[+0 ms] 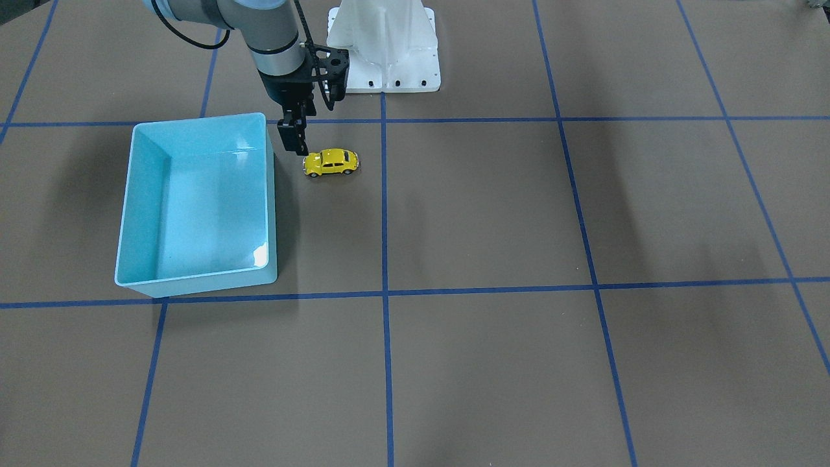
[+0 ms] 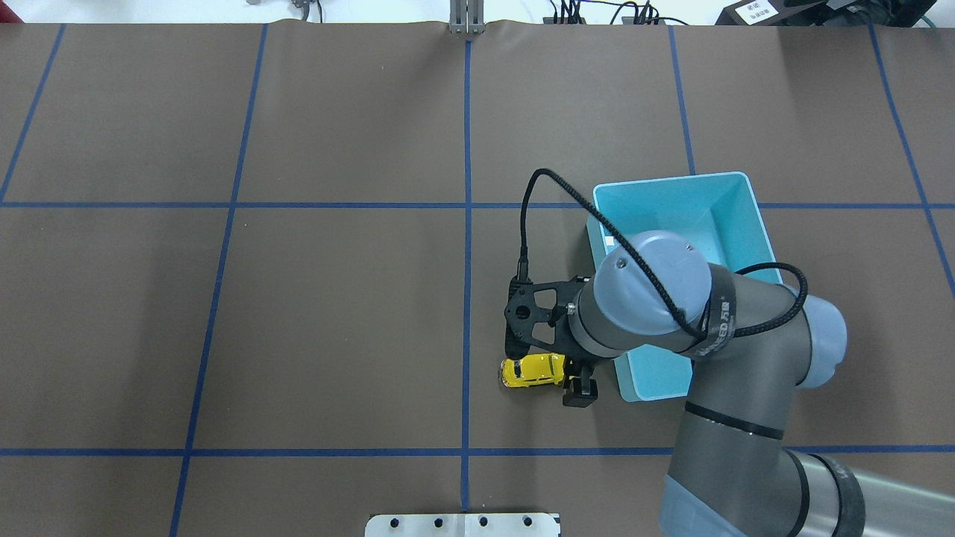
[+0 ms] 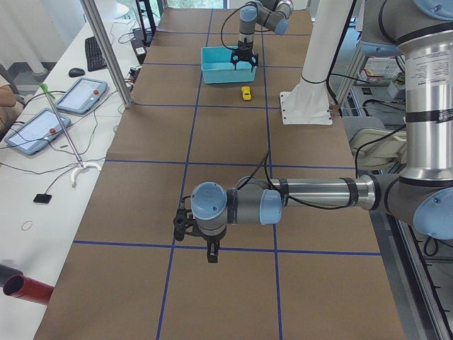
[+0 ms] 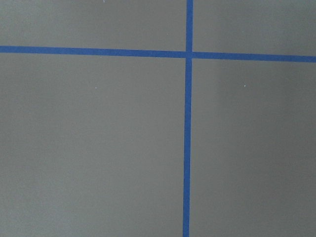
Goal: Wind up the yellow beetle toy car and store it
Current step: 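Move the right gripper over the car beside the blue bin, then lower the right gripper and grasp the yellow car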
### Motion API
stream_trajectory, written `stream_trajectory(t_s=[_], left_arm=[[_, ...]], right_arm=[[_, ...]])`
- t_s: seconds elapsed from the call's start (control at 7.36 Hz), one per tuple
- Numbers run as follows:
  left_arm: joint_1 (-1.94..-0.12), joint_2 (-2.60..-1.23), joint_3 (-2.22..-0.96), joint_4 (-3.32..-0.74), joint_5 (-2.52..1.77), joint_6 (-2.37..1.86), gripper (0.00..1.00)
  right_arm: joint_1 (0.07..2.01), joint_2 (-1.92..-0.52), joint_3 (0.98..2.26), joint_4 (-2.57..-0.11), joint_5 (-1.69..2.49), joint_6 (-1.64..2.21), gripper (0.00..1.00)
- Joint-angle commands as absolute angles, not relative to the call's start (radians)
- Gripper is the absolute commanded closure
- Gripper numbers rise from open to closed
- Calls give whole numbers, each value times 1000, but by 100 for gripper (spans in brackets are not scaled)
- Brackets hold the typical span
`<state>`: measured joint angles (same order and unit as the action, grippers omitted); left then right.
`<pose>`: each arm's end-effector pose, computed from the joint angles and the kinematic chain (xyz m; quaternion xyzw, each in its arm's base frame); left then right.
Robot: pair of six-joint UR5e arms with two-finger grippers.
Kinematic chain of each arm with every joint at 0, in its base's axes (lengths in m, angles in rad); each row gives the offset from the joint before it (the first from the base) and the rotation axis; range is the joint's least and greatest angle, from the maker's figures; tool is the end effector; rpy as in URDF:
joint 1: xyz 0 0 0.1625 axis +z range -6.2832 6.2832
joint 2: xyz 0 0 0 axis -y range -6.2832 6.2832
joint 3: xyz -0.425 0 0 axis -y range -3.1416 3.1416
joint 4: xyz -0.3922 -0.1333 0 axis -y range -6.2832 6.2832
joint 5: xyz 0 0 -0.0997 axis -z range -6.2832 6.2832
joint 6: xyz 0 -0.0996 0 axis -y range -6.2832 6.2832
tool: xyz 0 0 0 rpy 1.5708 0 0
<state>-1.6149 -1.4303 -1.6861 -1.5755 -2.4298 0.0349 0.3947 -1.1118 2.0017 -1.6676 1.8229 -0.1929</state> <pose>-0.0768 -0.4279 0.6603 0.0071 0.4164 -0.0085 0.9091 -0.4880 -0.3208 0.2354 0.2831 -0.2831 -0.6162 0.6782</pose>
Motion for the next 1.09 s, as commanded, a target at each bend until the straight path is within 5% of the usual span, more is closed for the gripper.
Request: stream_trajectory(t_s=[0.0, 0.95], left_arm=[[-1614, -1430, -1687, -1578, -2433, 31, 0], [-1612, -1430, -1672, -1577, -2430, 34, 0]], right_arm=[[350, -1111, 1977, -1641, 1802, -199, 0], [325, -1088, 1848, -1502, 1752, -232, 0]])
